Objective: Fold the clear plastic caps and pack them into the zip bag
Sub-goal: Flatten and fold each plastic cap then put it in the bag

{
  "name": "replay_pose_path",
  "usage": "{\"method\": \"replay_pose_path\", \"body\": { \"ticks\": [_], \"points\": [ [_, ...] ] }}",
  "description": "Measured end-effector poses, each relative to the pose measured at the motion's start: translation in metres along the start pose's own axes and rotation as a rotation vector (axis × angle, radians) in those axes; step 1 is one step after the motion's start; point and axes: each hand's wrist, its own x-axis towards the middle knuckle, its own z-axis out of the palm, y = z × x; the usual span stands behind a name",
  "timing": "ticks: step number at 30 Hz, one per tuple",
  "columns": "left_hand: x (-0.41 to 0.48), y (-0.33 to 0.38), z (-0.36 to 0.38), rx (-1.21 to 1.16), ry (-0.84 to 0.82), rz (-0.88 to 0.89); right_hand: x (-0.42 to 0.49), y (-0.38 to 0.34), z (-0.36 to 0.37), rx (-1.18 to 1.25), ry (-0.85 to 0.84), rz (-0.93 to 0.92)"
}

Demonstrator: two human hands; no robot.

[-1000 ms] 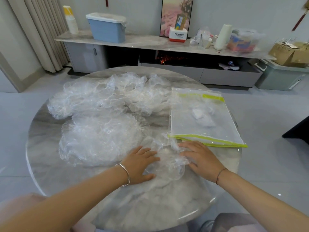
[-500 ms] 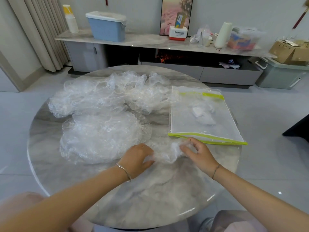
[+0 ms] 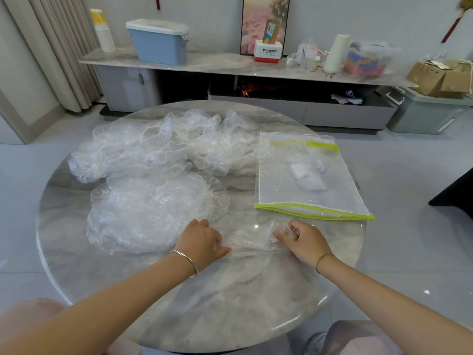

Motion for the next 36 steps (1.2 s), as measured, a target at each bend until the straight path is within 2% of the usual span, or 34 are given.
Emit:
{"method": "replay_pose_path", "body": {
  "ticks": [3, 7, 10, 12, 14, 16, 18, 21, 24, 26, 28, 32, 36],
  "points": [
    [0.001, 0.003, -0.005, 0.005, 0.019, 0.005, 0.006, 0.005, 0.000, 0.142, 0.017, 0.089],
    [0.003, 0.006, -0.004, -0.119, 0.172, 0.095, 0.010, 0.009, 0.000, 0.092, 0.016, 0.095],
    [0.009, 0.015, -0.010, -0.215, 0.351, 0.393, 0.014, 0.010, 0.002, 0.043, -0.002, 0.091],
    [0.017, 0.021, -0.010, -0.072, 0.463, 0.682, 0.017, 0.008, 0.003, 0.033, -0.009, 0.091],
    [0.025, 0.025, -0.004, 0.088, 0.461, 0.828, 0.018, 0.005, 0.003, 0.024, -0.010, 0.088],
    [0.031, 0.025, 0.006, 0.189, 0.388, 0.762, 0.017, 0.004, 0.003, -0.016, -0.016, 0.073],
    [0.034, 0.020, 0.016, 0.229, 0.256, 0.583, 0.014, 0.003, 0.003, -0.106, 0.021, -0.008],
    [0.032, 0.009, 0.026, 0.275, 0.045, 0.403, 0.006, 0.001, 0.007, -0.273, 0.140, -0.304],
    [0.028, 0.007, 0.036, 0.247, -0.015, 0.326, -0.003, -0.007, 0.014, -0.313, -0.013, -0.458],
    [0.028, 0.007, 0.041, 0.244, 0.008, 0.323, -0.008, -0.004, 0.021, -0.400, -0.177, -0.463],
    [0.026, 0.006, 0.042, 0.253, 0.011, 0.322, -0.009, 0.003, 0.026, -0.481, -0.269, -0.399],
    [0.023, 0.007, 0.042, 0.245, -0.035, 0.309, -0.007, 0.010, 0.030, -0.495, -0.334, -0.343],
    [0.020, 0.005, 0.037, 0.264, 0.003, 0.316, -0.005, 0.007, 0.024, -0.487, -0.359, -0.362]
  ]
}}
